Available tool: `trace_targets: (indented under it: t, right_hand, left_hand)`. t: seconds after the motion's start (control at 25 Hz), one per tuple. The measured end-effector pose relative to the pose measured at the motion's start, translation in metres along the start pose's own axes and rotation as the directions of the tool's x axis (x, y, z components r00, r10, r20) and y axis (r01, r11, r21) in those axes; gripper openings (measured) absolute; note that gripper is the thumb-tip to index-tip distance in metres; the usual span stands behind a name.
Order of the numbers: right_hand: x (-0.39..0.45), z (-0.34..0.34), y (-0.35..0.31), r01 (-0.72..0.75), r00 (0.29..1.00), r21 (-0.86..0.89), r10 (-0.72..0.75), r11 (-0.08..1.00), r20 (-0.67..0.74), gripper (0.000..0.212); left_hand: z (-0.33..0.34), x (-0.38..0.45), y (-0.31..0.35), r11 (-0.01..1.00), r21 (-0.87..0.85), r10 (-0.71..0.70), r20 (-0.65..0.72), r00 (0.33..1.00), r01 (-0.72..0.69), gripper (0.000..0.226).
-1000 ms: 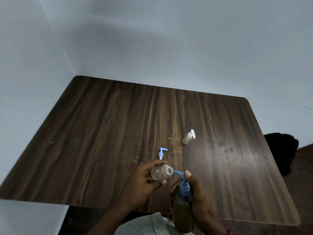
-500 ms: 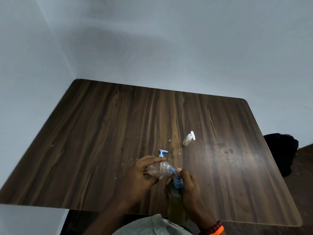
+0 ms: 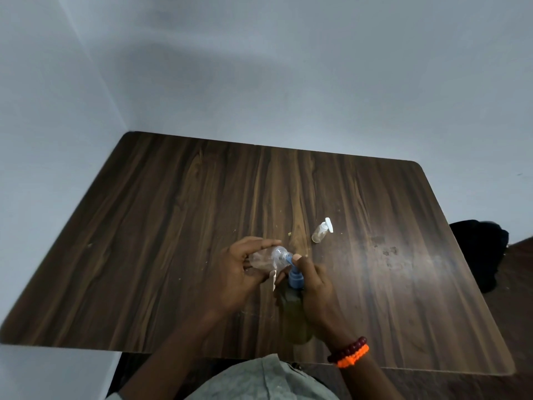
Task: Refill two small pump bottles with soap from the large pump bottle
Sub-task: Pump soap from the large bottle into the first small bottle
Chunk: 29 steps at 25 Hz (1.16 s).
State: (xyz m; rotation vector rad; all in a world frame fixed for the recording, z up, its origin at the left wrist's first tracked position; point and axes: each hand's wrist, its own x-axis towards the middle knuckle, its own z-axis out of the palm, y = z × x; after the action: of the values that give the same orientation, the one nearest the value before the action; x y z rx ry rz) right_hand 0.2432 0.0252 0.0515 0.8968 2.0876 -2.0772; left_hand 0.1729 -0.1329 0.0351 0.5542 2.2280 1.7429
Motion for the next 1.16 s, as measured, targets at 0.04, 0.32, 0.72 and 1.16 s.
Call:
trace_targets:
  t: [0.04,0.32,0.72,1.16]
  right_hand:
    - [0.003,0.000,-0.002,0.010,1.000,0.013,-0.011,1.000,0.015,0.024]
    - [0.013,0.003,-0.012,0.161,0.979,0.063,-0.168,0.985,0.116,0.050]
    - [0.000,0.005,-0.008,0.134,0.989,-0.014,-0.133,0.991,0.059,0.086]
    - [-0.014,0.005,-0.003,0.137,0.982,0.027,-0.139,0.990,0.131,0.098]
  left_hand:
    - [-0.001,0.001,0.003,1.000,-0.004,0.001,-0.005,1.000,-0.001,0.044]
    - [-0.009,0.008,0.014,0.999,0.043,0.021,-0.026,0.999,-0.020,0.047]
    - [-0.007,0.000,0.008,0.998,0.057,-0.004,0.000,1.000,0.003,0.050]
    - [0.001,-0.011,0.005,0.999,-0.035,-0.020,0.031,0.999,0.021,0.048]
